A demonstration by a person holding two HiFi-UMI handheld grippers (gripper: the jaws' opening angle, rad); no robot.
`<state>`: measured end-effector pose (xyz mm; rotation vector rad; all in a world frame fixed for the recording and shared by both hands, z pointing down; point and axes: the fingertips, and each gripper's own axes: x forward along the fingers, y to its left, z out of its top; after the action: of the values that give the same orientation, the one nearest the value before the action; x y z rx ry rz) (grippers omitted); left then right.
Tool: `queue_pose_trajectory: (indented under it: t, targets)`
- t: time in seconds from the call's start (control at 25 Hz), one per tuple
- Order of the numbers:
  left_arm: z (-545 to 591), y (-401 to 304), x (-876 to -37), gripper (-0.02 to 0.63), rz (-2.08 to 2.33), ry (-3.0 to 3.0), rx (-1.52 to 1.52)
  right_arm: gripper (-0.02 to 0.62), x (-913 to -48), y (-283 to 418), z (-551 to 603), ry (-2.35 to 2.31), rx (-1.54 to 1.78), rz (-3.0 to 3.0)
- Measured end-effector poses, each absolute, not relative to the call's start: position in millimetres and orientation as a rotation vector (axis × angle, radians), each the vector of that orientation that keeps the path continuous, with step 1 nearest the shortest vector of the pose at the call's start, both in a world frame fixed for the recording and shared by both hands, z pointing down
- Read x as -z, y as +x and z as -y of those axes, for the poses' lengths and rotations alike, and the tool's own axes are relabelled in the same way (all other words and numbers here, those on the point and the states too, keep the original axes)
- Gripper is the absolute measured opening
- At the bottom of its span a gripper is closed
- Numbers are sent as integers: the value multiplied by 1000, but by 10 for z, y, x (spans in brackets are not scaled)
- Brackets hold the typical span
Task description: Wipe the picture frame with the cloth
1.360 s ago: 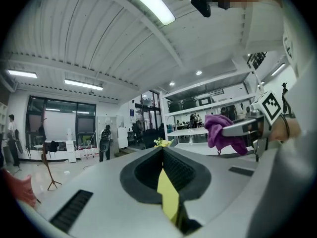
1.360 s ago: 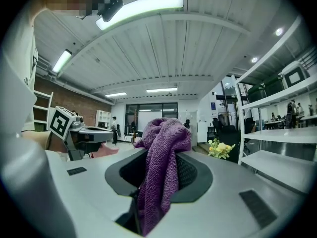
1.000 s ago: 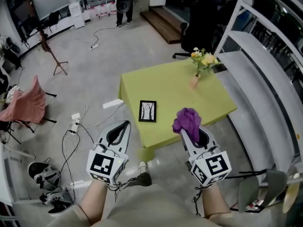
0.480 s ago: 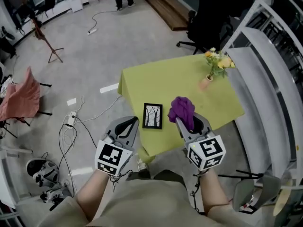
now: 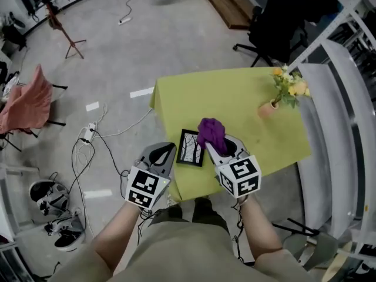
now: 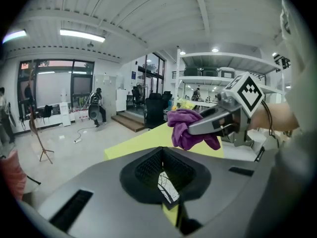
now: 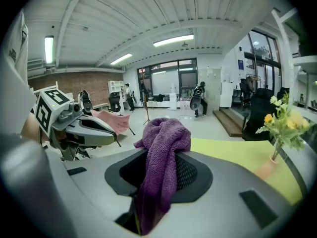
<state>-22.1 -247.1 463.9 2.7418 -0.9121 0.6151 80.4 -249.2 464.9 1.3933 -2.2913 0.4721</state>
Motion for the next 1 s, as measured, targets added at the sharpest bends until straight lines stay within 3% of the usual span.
queue_pose_trajectory:
  t: [1.0]
  targets:
    - [2630,1,-6599,8,986,2323,-872,124,-6456,373,3164,803,-485,2231]
